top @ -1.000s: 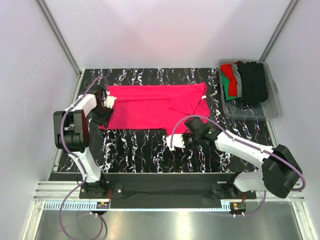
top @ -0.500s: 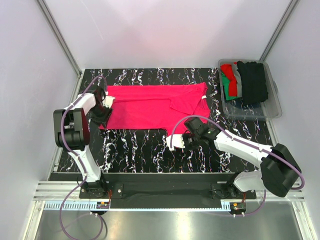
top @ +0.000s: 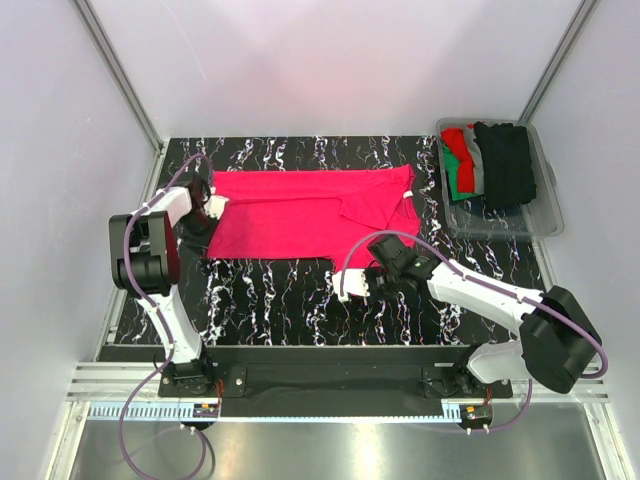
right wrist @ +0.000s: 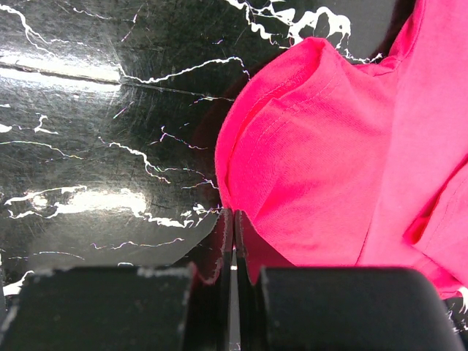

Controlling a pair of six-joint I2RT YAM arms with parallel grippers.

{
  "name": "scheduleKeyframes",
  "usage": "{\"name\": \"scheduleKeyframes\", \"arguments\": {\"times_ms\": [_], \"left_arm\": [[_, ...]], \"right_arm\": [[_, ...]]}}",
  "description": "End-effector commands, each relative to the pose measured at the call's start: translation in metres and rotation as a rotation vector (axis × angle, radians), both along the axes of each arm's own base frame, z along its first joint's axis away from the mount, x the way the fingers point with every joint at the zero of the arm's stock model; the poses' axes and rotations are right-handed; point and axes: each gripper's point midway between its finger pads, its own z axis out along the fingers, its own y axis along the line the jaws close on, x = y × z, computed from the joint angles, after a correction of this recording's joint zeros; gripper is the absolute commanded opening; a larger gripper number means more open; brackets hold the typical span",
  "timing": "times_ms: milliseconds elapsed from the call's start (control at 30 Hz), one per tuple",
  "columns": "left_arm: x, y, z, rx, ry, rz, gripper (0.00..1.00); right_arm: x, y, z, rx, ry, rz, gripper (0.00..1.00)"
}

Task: Fold and stack the t-shirts
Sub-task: Fold the tshirt

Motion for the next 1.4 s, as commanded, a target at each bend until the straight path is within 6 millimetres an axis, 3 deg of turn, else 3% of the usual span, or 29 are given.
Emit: {"name": "scheduleKeyframes", "arguments": {"times_ms": [0, 33, 200, 433, 633, 833, 967, 1200, 1233, 1367], "left_arm": [[0.005, 0.008, 0.003, 0.031, -0.021, -0.013, 0.07], [0.005, 0.009, 0.004, 0.036, -0.021, -0.012, 0.0], [0.004, 0.009, 0.009, 0.033, -0.017, -0.014, 0.0], [0.017, 0.013, 0.033, 0.052, -0.056, -0.05, 0.0], [0.024, 0.015, 0.049, 0.064, -0.088, -0.099, 0.0], [0.044, 0.021, 0.066, 0.094, -0.121, -0.117, 0.0], [0.069, 0.021, 0.081, 0.089, -0.17, -0.107, 0.0], [0.087, 0.019, 0.083, 0.091, -0.164, -0.119, 0.0], [0.088, 0.019, 0.082, 0.091, -0.162, -0.119, 0.0], [0.102, 0.018, 0.088, 0.098, -0.181, -0.13, 0.0]], "right_arm": [[0.005, 0.005, 0.009, 0.018, -0.016, -0.027, 0.02], [0.01, 0.005, 0.011, 0.022, -0.029, -0.049, 0.01], [0.032, -0.003, 0.036, 0.055, -0.09, -0.179, 0.0], [0.075, -0.028, 0.126, 0.159, -0.247, -0.404, 0.0], [0.102, -0.047, 0.164, 0.186, -0.337, -0.487, 0.0], [0.132, -0.054, 0.176, 0.171, -0.405, -0.496, 0.0], [0.149, -0.049, 0.168, 0.145, -0.404, -0.477, 0.0], [0.188, -0.048, 0.161, 0.139, -0.389, -0.512, 0.0], [0.196, -0.047, 0.168, 0.15, -0.404, -0.518, 0.0], [0.221, -0.044, 0.156, 0.146, -0.377, -0.518, 0.0]]}}
